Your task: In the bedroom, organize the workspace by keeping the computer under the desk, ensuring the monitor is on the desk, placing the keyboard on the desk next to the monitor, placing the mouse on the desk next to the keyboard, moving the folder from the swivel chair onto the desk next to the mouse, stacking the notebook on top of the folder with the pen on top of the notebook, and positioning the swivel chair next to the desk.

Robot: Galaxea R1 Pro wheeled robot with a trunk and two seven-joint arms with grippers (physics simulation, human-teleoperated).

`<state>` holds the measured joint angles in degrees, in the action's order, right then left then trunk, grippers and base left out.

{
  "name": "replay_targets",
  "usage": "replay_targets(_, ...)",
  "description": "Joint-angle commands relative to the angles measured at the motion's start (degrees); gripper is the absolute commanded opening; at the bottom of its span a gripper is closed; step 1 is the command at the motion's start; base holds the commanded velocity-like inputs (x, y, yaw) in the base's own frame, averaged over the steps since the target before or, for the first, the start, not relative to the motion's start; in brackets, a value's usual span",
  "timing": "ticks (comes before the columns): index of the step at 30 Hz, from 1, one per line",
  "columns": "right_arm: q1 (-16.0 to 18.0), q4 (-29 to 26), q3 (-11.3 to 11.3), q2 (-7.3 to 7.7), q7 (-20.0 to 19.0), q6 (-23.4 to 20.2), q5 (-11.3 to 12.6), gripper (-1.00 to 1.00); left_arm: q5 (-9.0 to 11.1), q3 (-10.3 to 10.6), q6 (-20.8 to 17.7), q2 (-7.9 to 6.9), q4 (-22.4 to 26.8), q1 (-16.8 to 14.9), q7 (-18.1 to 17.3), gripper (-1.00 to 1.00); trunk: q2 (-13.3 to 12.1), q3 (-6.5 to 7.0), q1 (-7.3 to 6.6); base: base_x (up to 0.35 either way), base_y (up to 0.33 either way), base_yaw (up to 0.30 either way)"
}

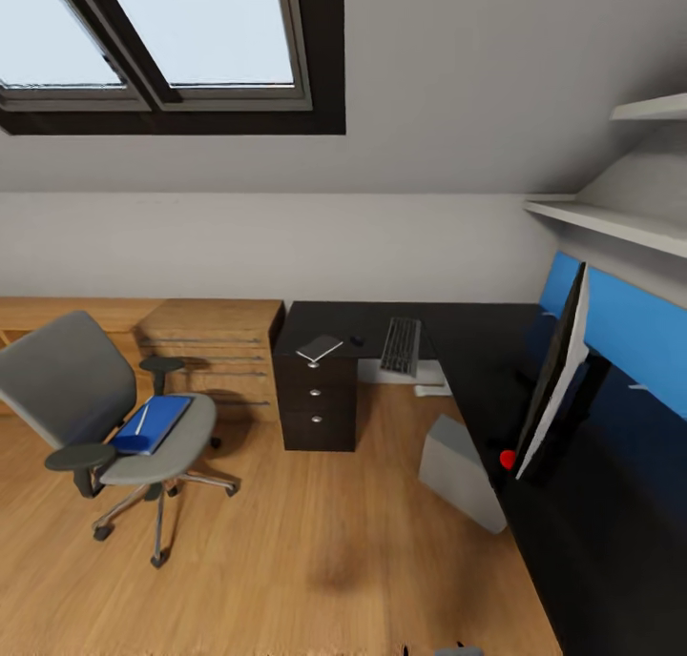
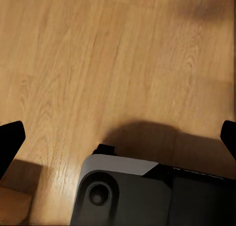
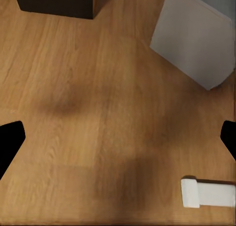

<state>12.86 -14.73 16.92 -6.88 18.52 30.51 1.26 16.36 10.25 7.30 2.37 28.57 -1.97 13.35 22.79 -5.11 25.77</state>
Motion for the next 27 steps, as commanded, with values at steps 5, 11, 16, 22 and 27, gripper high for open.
replay_targets(5,0.1,0.1,0.6,-0.04,0.5,0.3,0.1,1.0,0.7,0.4,0.3,-0.2,0.0,0.0,0.7,1.0,0.1,-0.13,0.01,-0.138,-0.129,0.0)
replay_targets(11,0.1,-0.5,0.4,0.01,0.6,6.3,0.0,1.0,0.7,0.2,0.4,-0.29,0.0,0.0,0.8,1.0,0.1,-0.13,0.01,-0.02,-0.017,0.0)
replay_targets(16,0.1,-6.8,0.4,-0.12,1.0,10.0,0.0,1.0,0.7,0.1,0.4,-0.39,0.0,0.0,1.0,1.0,0.1,-0.13,0.01,-0.003,-0.002,0.0)
replay_targets(22,0.4,-20.5,-4.6,0.08,3.2,8.5,0.2,1.0,0.7,0.0,0.4,-0.43,0.0,0.0,1.0,1.0,0.1,-0.13,0.01,0.0,0.0,0.0)
replay_targets(27,0.5,-32.4,-12.3,0.11,3.6,-0.8,1.2,1.0,0.7,0.0,0.4,-0.44,0.0,0.0,1.0,1.0,0.1,-0.13,0.01,0.0,0.0,0.0)
